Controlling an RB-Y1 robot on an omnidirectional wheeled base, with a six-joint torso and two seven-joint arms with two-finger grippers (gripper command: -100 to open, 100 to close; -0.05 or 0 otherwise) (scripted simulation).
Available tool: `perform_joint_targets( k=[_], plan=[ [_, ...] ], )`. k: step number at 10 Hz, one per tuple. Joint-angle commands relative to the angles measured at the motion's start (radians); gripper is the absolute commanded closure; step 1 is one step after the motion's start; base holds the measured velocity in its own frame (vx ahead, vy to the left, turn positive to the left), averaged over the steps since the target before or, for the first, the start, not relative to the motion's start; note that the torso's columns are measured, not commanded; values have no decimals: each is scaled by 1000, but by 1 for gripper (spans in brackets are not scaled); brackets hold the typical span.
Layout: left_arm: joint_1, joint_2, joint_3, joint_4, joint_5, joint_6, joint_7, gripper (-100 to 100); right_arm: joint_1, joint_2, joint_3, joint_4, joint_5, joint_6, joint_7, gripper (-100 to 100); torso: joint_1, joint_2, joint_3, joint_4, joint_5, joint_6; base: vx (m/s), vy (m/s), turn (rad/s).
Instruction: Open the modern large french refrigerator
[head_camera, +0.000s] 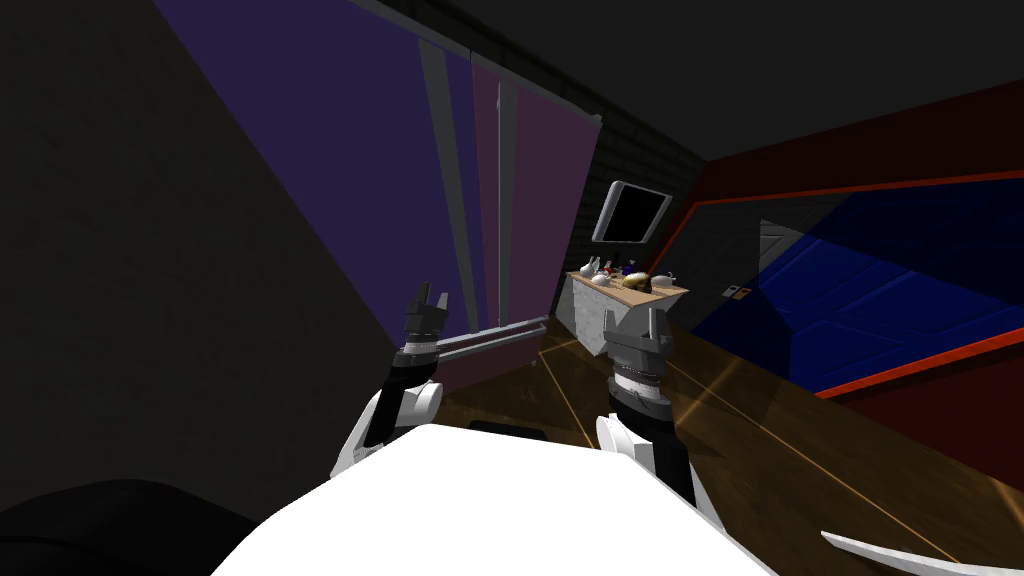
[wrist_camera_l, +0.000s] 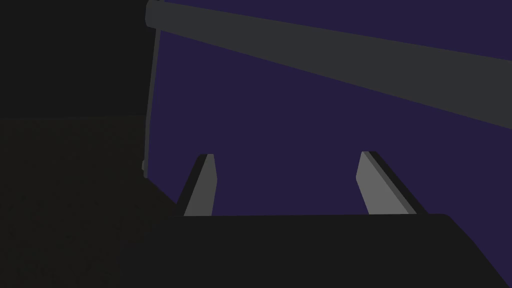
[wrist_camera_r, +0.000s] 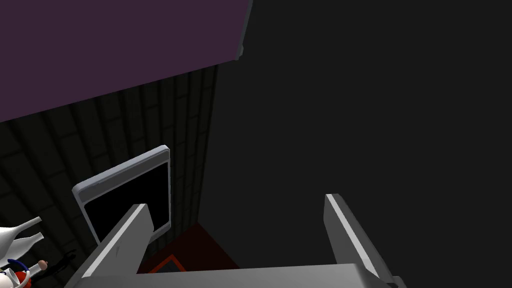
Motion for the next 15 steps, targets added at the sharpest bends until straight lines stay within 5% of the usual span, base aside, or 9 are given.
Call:
perform_joint_targets(
  k=[1, 9, 10, 15],
  plan=[
    [0, 0, 0, 0, 0, 0, 0, 0, 0, 0, 0, 0, 0, 0, 0, 0, 0, 40, -82, 41, 0, 0, 0, 0, 0],
    [0, 0, 0, 0, 0, 0, 0, 0, 0, 0, 0, 0, 0, 0, 0, 0, 0, 618, -1234, 617, 0, 0, 0, 0, 0],
    [-1, 45, 1, 11, 0, -8, 0, -100, 0, 0, 0, 0, 0, 0, 0, 0, 0, 691, -1382, 691, 0, 0, 17, -6, 5],
    [-7, 163, 7, 96, 4, -65, 4, -100, 0, 0, 0, 0, 0, 0, 0, 0, -1, 737, -1477, 738, 0, 0, 47, -28, 9]
  ],
)
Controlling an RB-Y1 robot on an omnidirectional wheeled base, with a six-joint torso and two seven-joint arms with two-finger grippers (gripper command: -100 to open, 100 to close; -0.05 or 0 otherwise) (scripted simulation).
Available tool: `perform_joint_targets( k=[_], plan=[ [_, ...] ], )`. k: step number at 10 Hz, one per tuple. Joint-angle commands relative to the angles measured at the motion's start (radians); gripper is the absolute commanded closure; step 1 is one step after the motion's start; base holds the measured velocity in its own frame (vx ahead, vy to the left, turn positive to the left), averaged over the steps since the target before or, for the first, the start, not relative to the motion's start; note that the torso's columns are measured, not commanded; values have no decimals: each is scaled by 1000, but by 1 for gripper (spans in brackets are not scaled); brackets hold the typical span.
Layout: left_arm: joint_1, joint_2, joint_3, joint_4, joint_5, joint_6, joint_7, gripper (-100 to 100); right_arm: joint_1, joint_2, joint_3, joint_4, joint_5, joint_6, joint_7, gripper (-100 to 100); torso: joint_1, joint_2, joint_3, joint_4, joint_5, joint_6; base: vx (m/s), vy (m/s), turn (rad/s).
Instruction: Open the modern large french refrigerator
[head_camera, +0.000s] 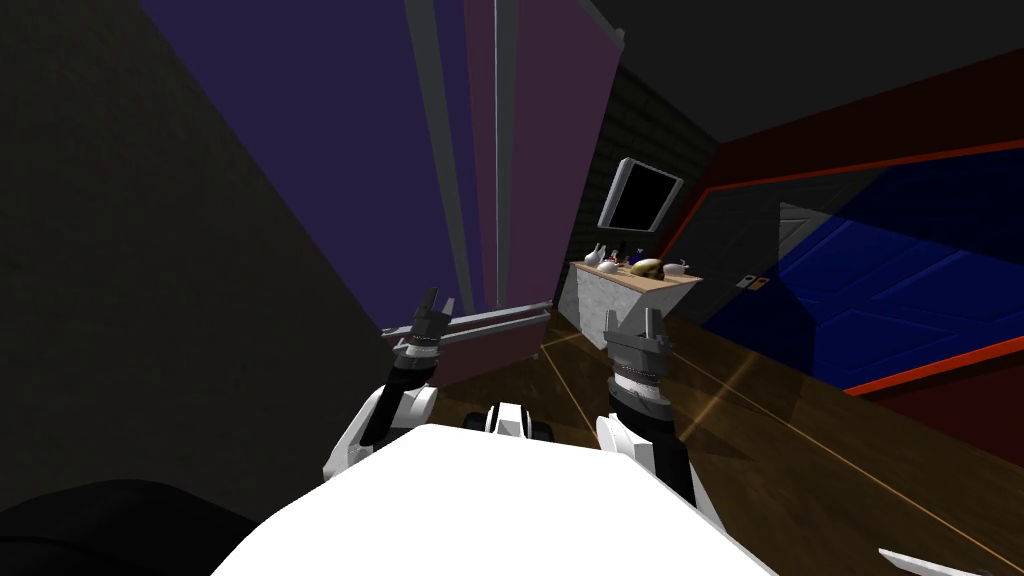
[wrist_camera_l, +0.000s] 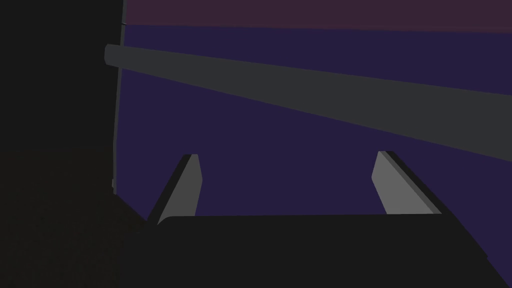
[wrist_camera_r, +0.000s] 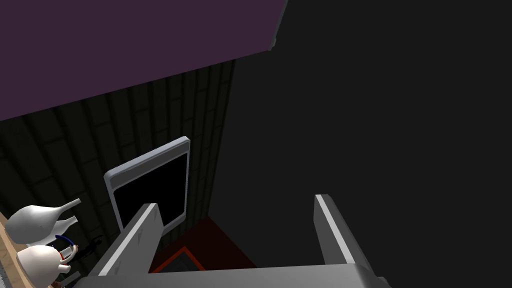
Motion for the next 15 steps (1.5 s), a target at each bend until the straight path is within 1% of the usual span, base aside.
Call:
perform_joint_targets(
  k=[1, 5, 6, 10, 15],
  plan=[
    [-7, 42, 5, 60, 2, -39, 3, -100, 0, 0, 0, 0, 0, 0, 0, 0, 0, 0, 0, 0, 0, 0, 91, -50, 13],
    [-15, 71, 12, 169, 6, -112, 7, -100, 0, 0, 0, 0, 0, 0, 0, 0, 1, 2, 1, 1, 0, 0, 77, -51, 15],
    [-15, 71, 12, 171, 6, -112, 7, -100, 0, 0, 0, 0, 0, 0, 0, 0, 2, 1, 1, 0, 0, 0, 59, -22, 5],
    [-24, 86, 21, 293, 11, -193, 12, -100, 0, 0, 0, 0, 0, 0, 0, 0, -2, 0, 0, 0, 0, 0, 74, -52, 15],
    [-36, 88, 32, 450, 17, -299, 18, -100, 0, 0, 0, 0, 0, 0, 0, 0, 1, 2, 1, 1, 0, 0, 99, -52, 17]
  ],
)
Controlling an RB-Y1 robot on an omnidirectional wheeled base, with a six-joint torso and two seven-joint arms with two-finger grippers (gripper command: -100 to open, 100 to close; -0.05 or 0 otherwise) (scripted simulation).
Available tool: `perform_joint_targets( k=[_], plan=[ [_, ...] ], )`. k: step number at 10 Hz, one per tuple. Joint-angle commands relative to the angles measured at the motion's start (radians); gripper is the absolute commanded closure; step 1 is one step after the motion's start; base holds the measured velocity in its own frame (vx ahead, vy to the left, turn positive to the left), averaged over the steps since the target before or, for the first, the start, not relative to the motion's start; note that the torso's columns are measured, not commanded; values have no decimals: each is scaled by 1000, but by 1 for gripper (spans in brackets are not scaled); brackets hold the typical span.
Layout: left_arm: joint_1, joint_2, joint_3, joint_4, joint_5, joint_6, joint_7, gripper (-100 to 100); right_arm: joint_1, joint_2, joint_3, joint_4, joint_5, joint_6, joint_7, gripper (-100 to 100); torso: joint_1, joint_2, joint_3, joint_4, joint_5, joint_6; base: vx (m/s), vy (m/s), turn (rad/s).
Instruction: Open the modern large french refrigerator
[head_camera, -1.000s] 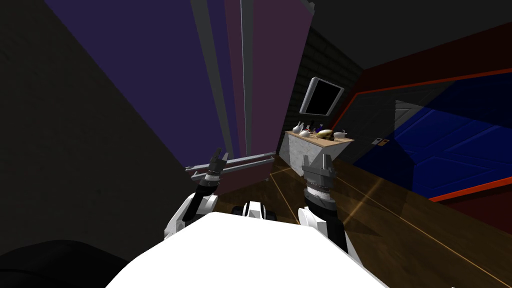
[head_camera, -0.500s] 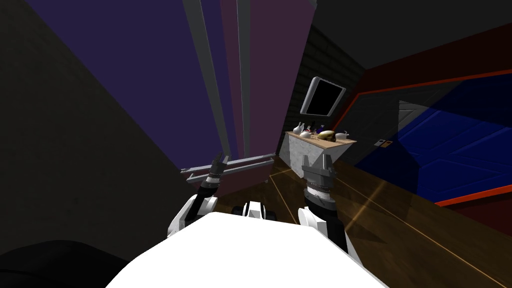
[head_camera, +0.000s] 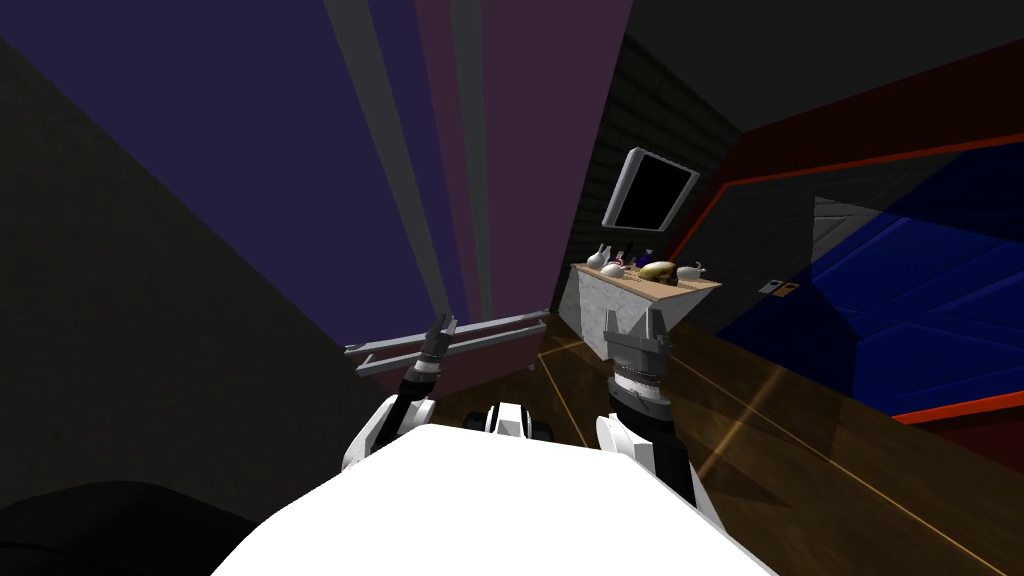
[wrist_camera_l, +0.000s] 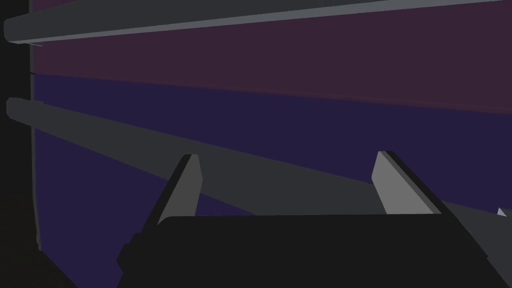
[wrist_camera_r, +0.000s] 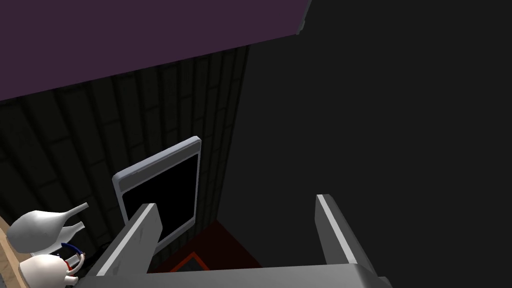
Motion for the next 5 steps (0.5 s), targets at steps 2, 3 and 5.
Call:
perform_joint_targets(
  k=[2, 3, 5],
  plan=[
    [-7, 0, 11, 112, 6, -78, 7, -100, 0, 0, 0, 0, 0, 0, 0, 0, -2, 0, 0, 0, -1, 0, 91, -64, 18],
    [-10, -3, 13, 144, 7, -100, 8, -100, 0, 0, 0, 0, 0, 0, 0, 0, -2, 0, 0, 0, -1, 0, 94, -75, 18],
    [-12, -7, 15, 182, 9, -122, 10, -100, 0, 0, 0, 0, 0, 0, 0, 0, 0, -2, -1, 0, 0, 0, 91, -51, 13]
  ],
)
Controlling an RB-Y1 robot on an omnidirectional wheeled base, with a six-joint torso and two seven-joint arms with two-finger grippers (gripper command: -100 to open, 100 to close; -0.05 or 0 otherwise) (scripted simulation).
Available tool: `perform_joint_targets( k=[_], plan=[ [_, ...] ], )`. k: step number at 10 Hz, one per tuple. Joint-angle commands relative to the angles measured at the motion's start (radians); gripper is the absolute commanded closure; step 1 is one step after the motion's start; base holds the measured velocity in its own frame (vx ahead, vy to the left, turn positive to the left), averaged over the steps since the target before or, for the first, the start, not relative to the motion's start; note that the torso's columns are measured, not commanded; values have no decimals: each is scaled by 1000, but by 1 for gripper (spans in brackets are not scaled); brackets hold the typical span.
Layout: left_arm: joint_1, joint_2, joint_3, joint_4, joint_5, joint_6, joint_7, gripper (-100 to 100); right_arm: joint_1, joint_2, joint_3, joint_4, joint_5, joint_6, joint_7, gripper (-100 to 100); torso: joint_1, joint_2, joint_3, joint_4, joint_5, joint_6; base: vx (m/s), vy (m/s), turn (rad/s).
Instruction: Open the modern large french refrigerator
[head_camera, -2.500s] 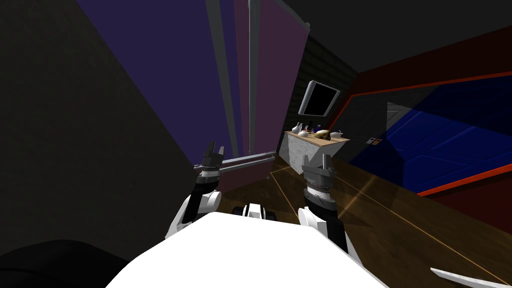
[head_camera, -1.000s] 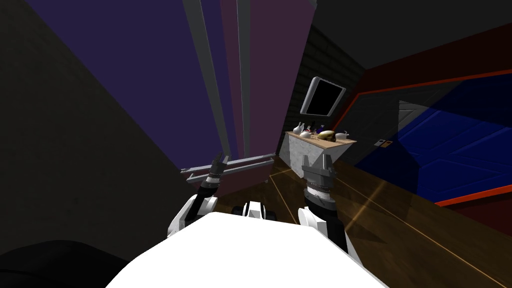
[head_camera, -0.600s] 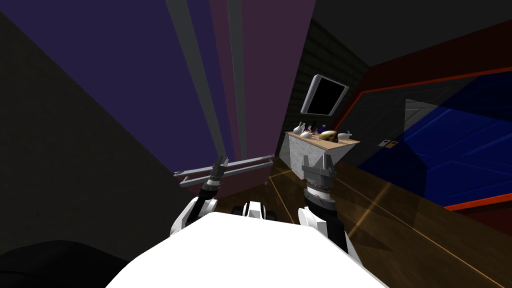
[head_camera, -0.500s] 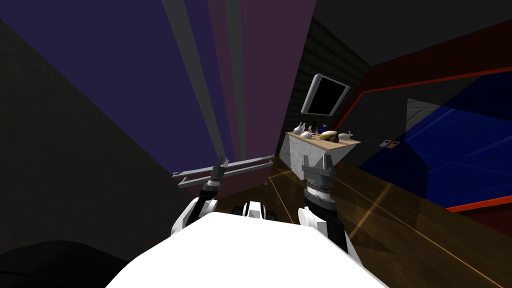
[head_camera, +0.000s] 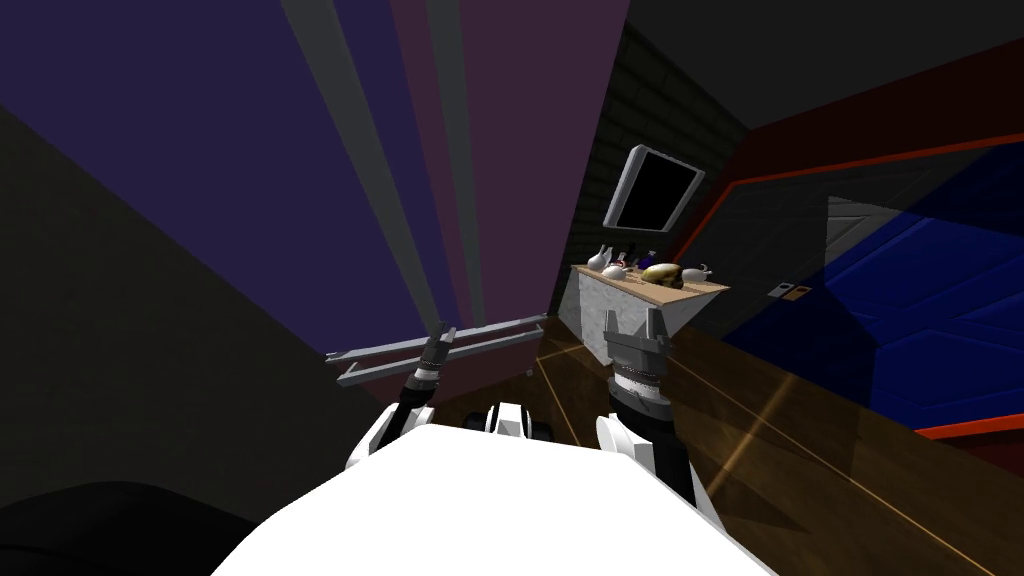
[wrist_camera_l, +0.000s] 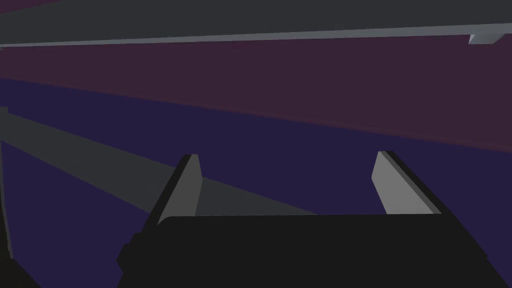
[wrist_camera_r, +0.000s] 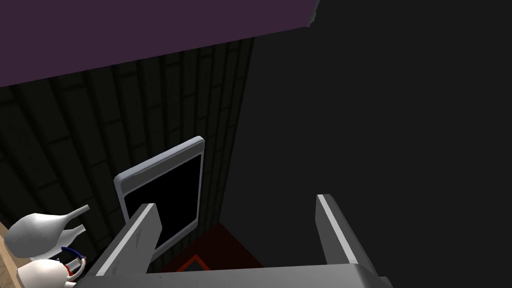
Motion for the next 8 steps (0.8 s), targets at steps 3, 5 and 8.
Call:
perform_joint_targets(
  k=[3, 5, 8],
  plan=[
    [-9, -18, 11, 120, 6, -84, 7, -100, 0, 0, 0, 0, 0, 0, 0, 0, 0, 2, 1, 1, 0, 0, 64, -42, 16],
    [-14, -32, 15, 192, 9, -128, 10, -100, 0, 0, 0, 0, 0, 0, 0, 0, -2, -1, -1, 0, -1, 0, 115, -74, 19],
    [-19, -46, 20, 266, 11, -172, 12, -100, 0, 0, 0, 0, 0, 0, 0, 0, 1, 4, 2, 1, 0, 0, 68, -47, 10]
  ],
)
